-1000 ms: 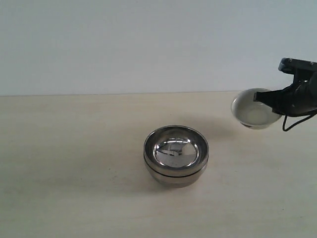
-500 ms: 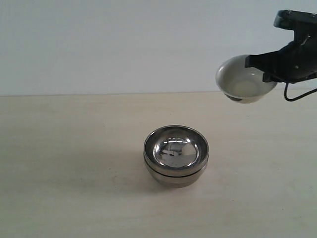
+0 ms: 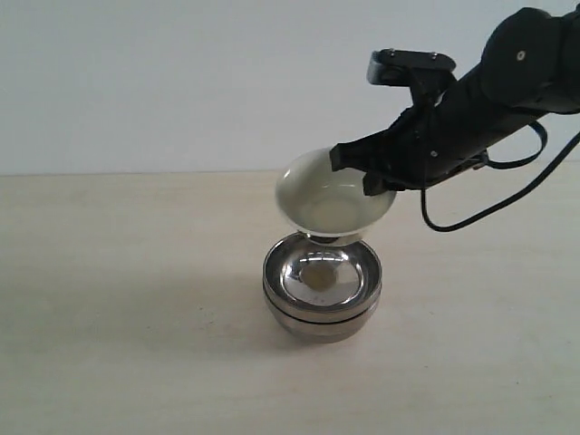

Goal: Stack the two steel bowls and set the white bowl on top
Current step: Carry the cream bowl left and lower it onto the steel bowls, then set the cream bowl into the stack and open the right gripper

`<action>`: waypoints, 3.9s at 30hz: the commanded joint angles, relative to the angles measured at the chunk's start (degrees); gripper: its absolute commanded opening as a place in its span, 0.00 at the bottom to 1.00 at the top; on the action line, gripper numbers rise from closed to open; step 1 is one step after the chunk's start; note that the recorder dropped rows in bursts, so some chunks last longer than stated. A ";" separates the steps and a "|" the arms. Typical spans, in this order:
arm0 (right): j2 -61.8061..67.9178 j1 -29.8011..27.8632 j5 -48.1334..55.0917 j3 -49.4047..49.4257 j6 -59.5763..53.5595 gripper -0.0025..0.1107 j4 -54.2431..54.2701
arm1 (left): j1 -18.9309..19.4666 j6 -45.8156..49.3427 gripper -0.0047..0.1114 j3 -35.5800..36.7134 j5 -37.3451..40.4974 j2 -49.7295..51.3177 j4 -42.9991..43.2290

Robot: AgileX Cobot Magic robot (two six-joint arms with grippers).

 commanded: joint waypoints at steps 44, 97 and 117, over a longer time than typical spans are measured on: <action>6.47 1.72 0.29 0.03 0.62 0.02 1.40 | 0.03 -0.65 0.08 0.20 -0.37 -0.17 -0.15; 10.76 1.81 -5.70 -0.18 -0.14 0.38 2.70 | 0.03 -0.65 0.08 0.20 -0.37 -0.17 -0.15; 9.67 1.81 -7.70 -0.18 -0.17 0.38 1.95 | 0.03 -0.65 0.08 0.20 -0.37 -0.17 -0.15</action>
